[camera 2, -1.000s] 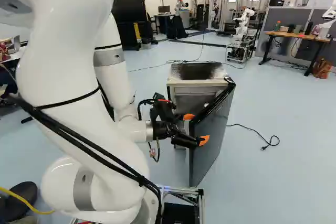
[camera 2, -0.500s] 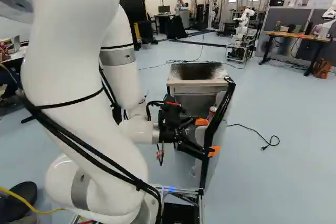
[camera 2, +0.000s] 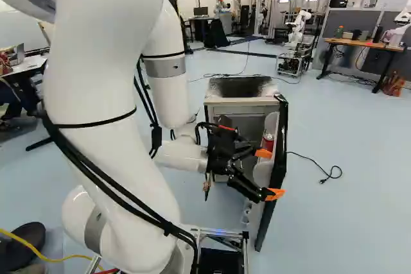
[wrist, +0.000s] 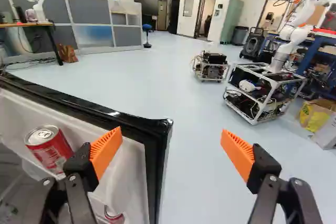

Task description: Grab a drink from the fridge

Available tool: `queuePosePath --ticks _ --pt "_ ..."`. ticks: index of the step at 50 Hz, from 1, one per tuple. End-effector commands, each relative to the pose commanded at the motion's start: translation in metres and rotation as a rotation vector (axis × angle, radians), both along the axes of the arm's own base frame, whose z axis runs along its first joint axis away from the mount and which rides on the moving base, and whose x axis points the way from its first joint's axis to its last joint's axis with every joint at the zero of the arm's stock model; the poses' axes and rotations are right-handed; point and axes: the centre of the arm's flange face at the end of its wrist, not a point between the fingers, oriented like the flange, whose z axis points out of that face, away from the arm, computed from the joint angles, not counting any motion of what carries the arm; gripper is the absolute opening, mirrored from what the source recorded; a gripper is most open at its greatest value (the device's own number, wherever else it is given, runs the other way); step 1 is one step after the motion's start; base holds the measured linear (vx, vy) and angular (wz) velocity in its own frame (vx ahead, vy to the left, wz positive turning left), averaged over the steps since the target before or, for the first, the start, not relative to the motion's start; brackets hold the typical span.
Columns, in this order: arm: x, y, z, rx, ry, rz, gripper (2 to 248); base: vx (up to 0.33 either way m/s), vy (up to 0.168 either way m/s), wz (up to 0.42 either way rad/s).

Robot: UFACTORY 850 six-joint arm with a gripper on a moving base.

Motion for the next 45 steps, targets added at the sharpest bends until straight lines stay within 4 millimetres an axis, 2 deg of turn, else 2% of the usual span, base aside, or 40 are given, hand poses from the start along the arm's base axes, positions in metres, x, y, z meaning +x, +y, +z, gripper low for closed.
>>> queuePosePath --ticks 45 --pt "0.038 -0.1 -0.003 -0.036 -0.089 -0.273 247 0.0 0.0 0.0"
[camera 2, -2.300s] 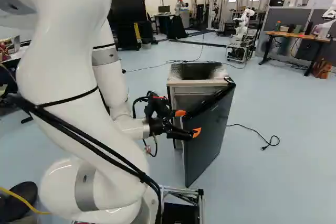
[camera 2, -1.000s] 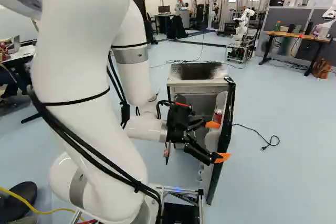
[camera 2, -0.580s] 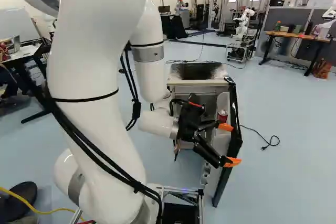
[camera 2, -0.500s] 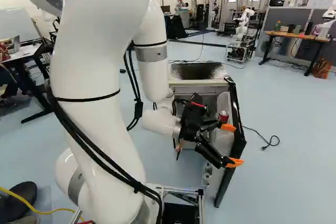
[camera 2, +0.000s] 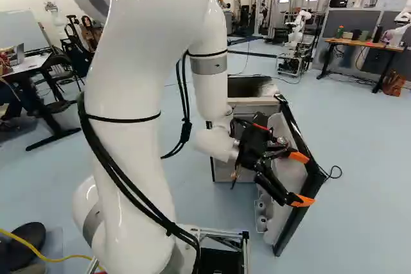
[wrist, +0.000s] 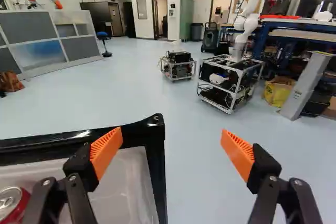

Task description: Grab a drink from the fridge

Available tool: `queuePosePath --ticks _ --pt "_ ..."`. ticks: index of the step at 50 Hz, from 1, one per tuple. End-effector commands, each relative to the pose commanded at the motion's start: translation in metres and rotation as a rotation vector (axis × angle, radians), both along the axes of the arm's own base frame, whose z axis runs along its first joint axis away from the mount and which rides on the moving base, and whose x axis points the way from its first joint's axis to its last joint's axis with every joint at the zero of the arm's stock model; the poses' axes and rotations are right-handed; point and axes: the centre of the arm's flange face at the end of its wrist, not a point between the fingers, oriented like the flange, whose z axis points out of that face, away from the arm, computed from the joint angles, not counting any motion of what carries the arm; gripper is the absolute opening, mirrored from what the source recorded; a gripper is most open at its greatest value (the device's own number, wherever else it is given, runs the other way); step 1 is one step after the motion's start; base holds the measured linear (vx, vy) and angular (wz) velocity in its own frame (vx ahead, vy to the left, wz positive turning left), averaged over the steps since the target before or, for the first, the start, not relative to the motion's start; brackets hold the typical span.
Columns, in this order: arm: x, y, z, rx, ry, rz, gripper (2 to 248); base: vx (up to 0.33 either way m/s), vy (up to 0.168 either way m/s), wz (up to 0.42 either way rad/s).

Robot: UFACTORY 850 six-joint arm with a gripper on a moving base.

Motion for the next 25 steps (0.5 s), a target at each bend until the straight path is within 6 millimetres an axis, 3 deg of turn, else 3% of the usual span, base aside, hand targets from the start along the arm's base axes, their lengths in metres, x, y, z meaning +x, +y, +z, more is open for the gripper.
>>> queuePosePath --ticks 25 --pt "0.021 -0.058 -0.002 -0.034 -0.053 -0.103 247 0.0 0.0 0.0"
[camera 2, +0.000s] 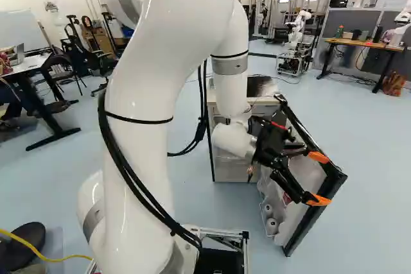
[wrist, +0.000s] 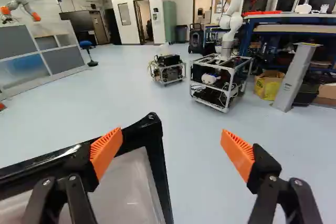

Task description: Grab a drink from the fridge

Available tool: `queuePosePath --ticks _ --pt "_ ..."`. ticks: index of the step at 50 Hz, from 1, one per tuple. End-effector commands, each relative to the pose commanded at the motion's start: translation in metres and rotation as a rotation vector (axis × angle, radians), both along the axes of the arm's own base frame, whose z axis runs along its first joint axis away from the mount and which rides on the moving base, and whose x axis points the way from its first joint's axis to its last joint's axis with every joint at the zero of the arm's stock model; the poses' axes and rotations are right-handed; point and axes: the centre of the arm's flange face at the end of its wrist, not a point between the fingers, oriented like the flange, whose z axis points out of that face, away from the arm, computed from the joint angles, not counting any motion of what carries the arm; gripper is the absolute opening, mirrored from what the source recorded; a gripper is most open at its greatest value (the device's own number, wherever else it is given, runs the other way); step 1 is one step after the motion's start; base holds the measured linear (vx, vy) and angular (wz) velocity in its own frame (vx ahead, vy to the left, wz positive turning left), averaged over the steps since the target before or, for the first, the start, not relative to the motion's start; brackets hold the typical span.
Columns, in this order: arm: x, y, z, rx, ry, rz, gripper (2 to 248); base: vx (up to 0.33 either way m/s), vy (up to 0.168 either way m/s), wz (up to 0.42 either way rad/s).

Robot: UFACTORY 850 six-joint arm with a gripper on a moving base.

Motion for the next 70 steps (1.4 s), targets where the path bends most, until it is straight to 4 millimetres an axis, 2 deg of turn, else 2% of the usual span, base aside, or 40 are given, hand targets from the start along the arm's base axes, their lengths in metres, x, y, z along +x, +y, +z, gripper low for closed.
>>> queuePosePath --ticks 20,29,40,70 --pt "0.013 -0.046 -0.002 -0.031 -0.04 -0.068 247 0.0 0.0 0.0" --pt "0.014 -0.052 -0.002 -0.035 -0.045 -0.076 247 0.0 0.0 0.0" --pt "0.006 -0.039 -0.001 -0.024 -0.028 -0.047 247 0.0 0.0 0.0" --pt "-0.026 0.018 0.004 0.017 0.042 0.152 247 0.0 0.0 0.0"
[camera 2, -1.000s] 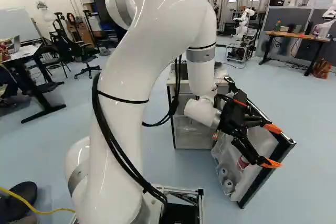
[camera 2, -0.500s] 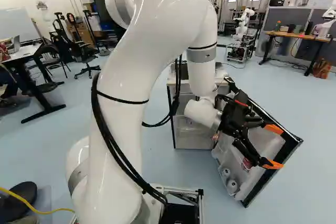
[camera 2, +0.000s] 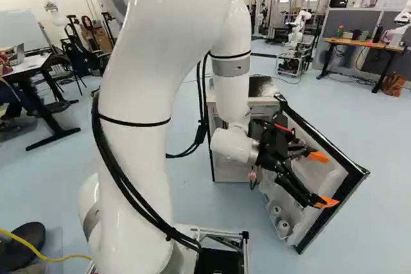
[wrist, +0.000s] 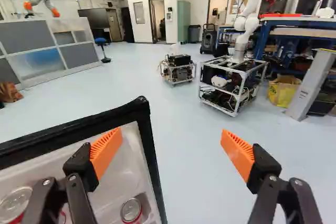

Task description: Grab a drink from the fridge

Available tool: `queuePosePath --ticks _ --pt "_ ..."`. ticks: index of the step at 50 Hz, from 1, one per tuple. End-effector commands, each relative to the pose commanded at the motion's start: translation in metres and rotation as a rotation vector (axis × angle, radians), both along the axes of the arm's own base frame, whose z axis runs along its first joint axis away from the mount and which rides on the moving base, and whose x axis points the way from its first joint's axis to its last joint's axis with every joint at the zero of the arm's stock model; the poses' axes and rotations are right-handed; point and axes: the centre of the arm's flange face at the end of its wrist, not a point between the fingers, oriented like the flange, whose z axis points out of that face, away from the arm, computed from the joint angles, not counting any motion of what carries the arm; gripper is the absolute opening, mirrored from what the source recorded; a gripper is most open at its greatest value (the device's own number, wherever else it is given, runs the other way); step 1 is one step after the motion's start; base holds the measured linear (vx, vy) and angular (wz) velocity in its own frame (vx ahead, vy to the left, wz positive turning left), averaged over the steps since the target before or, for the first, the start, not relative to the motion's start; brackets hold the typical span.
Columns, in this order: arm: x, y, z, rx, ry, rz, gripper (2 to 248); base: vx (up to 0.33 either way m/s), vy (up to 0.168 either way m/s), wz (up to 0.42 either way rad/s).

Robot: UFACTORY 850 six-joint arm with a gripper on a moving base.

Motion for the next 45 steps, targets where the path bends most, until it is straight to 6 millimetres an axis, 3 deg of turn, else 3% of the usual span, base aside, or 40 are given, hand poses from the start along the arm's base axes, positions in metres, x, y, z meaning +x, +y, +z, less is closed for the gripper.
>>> queuePosePath --ticks 21,45 --pt "-0.004 0.044 0.003 0.019 0.034 0.21 247 0.0 0.0 0.0" --pt "0.015 0.088 0.005 0.025 0.051 0.483 247 0.0 0.0 0.0"
